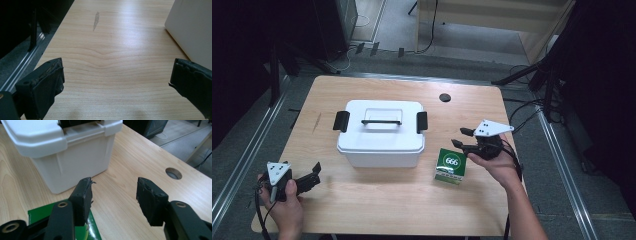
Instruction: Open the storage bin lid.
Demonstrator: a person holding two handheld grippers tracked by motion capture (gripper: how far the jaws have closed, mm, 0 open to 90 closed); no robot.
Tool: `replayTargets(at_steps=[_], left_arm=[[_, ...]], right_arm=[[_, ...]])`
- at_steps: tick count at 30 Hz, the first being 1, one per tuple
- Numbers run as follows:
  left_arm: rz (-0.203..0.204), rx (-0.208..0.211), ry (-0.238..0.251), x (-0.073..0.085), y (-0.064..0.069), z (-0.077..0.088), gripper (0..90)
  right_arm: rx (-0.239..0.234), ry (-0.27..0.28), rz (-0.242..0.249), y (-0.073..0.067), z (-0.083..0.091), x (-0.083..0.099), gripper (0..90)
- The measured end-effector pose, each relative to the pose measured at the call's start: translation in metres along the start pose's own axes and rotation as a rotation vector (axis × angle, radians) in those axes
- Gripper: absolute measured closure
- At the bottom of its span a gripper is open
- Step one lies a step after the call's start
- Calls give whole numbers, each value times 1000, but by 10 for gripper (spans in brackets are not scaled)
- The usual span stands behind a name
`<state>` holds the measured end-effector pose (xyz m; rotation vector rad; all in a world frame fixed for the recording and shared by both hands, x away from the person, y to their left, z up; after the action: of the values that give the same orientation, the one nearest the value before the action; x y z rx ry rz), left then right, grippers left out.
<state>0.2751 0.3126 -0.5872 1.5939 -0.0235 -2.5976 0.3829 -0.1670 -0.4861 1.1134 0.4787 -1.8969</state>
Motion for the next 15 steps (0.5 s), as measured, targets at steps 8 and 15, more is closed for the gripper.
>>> replayTargets(at_steps=[8,15], left_arm=[[7,-32,6,-1,-3,-1,0],[24,-99,28,-3,-9,-1,0]], right_arm=[[-21,-47,87,-1,-3,-32,414],[-57,-122,191,-8,-7,-60,455]])
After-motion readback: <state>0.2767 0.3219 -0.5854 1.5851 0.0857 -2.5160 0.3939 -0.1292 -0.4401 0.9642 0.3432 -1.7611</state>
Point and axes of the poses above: each handheld gripper's, and its own axes: z roughly backward along the jaws, x roughly out of its underside, y roughly to its right, the point moved 8 cm from there along -z, roughly forward along the jaws, and after that the axes turned 1 degree about -x, right-handed, at the moved point
